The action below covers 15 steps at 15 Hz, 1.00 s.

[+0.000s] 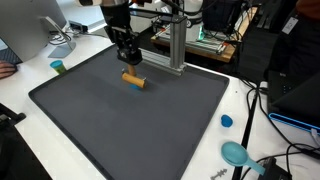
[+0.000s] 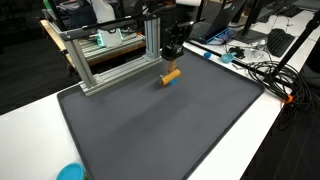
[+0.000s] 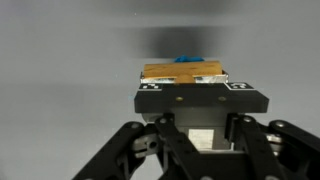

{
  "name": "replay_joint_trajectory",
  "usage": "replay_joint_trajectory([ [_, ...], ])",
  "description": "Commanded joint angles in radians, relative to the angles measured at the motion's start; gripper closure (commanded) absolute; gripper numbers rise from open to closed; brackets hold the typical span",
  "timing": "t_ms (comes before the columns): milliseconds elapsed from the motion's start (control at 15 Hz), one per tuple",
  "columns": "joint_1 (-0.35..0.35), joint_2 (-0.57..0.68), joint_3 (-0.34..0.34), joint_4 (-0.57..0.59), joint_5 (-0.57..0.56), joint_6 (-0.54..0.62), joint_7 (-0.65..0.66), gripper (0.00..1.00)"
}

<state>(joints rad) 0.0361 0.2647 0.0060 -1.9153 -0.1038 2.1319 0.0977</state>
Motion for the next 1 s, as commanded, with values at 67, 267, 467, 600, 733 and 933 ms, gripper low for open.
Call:
replay_joint_trajectory([
  [67,-0.001,-0.082,0.009,-0.057,0.026,0.054,-0.008,0.78],
  [267,-0.006,-0.044,0.001,-0.01,0.04,0.109,0.034,0.78],
  [467,-0.014,0.022,-0.009,0.055,0.068,0.124,0.071,0.78],
  [600,-0.02,0.066,-0.018,0.094,0.082,0.111,0.091,0.78],
  [733,-0.032,0.113,-0.02,0.132,0.115,0.082,0.082,0.78],
  [933,-0.031,0.182,-0.046,0.173,0.097,0.101,0.122,0.78],
])
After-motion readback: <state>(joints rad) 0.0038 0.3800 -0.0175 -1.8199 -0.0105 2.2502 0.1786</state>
